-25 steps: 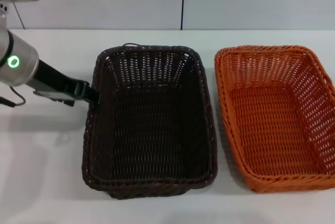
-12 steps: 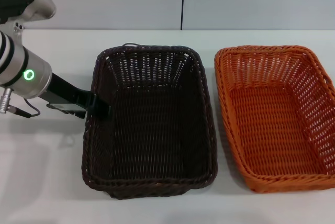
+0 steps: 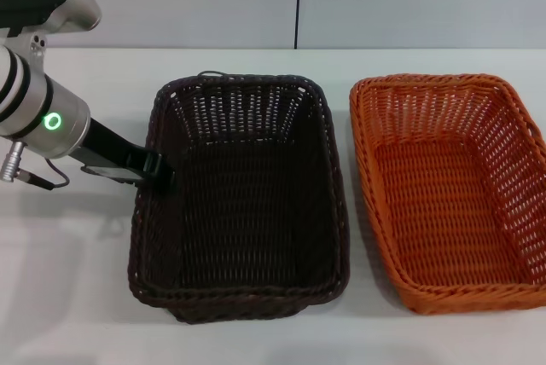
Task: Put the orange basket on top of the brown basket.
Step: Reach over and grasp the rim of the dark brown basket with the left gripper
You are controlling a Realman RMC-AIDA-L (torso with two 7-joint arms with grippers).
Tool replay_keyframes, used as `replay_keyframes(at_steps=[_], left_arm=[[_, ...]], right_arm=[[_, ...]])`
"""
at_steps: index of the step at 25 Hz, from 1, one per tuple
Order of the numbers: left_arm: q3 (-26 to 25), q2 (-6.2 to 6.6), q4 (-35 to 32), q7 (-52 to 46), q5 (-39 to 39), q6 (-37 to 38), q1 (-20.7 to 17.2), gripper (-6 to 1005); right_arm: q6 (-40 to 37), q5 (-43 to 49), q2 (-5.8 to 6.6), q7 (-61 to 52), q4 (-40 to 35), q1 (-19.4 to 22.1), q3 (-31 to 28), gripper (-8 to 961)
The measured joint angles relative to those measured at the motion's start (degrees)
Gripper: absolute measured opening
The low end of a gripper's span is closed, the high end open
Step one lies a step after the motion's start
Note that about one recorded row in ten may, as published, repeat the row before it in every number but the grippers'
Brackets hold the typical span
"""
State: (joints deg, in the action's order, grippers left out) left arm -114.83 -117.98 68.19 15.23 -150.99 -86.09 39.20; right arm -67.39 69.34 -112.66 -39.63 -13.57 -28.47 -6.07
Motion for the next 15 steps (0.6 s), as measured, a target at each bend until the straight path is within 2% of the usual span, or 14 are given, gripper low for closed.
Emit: replay_keyframes(at_steps=[3,13,15], left_arm=[[-0.16,0.09,-0.25,0.05,0.00,0.03,0.22,408],[-0.99,0.27,1.39,0.78,0.02,-0.87,0.38,240],[-3.98,0.48,3.78,4.84,0.89,-3.87,1.13,220]], right_arm=[[0.16,0.00,0.02,0.00,-0.12,-0.19,0.00,673],[0.95,0.01,0.20,0.00,-0.24,-0.51,0.01,673],[0.97,0.01,0.26,0.00,-0.24,-0.56,0.00,672]])
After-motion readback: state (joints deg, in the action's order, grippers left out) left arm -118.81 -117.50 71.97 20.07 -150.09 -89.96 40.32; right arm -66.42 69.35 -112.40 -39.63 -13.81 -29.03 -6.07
